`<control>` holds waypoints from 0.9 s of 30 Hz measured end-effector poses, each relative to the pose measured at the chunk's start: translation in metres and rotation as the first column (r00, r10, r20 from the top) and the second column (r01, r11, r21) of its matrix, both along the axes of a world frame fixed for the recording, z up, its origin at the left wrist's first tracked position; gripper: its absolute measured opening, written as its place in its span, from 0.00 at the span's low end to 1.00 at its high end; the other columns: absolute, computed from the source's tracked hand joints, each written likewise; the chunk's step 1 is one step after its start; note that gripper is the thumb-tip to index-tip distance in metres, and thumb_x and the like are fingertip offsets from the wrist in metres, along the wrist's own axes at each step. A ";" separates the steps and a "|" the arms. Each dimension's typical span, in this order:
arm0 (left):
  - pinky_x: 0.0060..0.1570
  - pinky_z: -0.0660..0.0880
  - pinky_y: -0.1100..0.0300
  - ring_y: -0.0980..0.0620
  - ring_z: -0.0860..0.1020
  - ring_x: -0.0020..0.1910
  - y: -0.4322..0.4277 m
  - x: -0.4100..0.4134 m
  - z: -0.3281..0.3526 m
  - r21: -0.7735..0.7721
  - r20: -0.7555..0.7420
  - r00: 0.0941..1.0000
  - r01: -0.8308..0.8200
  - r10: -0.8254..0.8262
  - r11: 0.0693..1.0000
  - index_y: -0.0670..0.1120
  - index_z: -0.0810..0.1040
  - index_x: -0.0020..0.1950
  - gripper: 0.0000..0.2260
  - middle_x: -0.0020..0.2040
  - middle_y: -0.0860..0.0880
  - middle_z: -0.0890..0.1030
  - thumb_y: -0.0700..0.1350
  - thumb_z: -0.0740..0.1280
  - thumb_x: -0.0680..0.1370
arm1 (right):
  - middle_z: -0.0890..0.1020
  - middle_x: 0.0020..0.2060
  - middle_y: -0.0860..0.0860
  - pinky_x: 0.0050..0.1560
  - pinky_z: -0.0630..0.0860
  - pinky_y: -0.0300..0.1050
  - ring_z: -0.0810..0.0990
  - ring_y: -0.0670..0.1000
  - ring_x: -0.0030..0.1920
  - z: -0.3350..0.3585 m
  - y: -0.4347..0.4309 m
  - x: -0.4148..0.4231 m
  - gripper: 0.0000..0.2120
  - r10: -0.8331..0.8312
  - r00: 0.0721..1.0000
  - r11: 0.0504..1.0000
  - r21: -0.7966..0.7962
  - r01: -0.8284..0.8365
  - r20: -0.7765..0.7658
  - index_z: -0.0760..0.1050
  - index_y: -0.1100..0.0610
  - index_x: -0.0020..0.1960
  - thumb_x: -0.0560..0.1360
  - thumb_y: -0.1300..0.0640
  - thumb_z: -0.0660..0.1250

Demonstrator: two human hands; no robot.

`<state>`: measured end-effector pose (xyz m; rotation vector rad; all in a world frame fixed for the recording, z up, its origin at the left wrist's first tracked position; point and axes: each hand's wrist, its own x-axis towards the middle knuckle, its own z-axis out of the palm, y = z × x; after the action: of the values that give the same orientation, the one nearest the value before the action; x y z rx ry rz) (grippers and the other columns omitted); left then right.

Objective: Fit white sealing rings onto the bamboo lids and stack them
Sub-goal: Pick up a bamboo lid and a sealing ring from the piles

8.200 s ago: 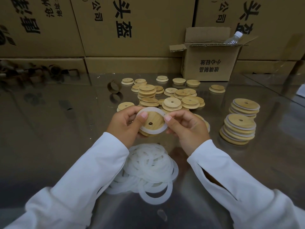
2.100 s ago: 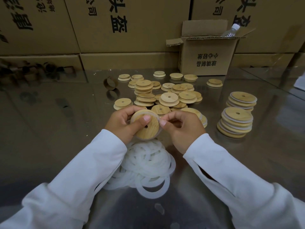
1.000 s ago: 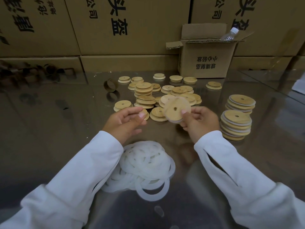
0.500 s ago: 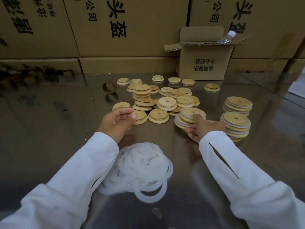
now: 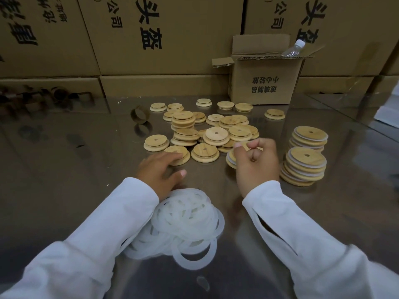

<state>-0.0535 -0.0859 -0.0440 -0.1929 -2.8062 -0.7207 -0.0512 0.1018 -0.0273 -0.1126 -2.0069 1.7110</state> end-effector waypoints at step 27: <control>0.57 0.62 0.61 0.52 0.71 0.59 0.024 0.034 0.029 0.014 -0.412 0.895 0.195 -0.172 0.981 0.46 0.72 0.65 0.34 0.58 0.55 0.73 0.47 0.79 0.61 | 0.83 0.37 0.56 0.33 0.74 0.38 0.78 0.46 0.29 -0.002 -0.014 0.014 0.13 0.519 0.842 0.853 -0.031 -0.521 0.143 0.74 0.56 0.55 0.73 0.54 0.68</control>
<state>-0.0192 -0.0620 -0.0153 -0.5400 -2.3841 -0.7011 -0.0375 0.0881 -0.0296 0.3574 -2.3008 2.0661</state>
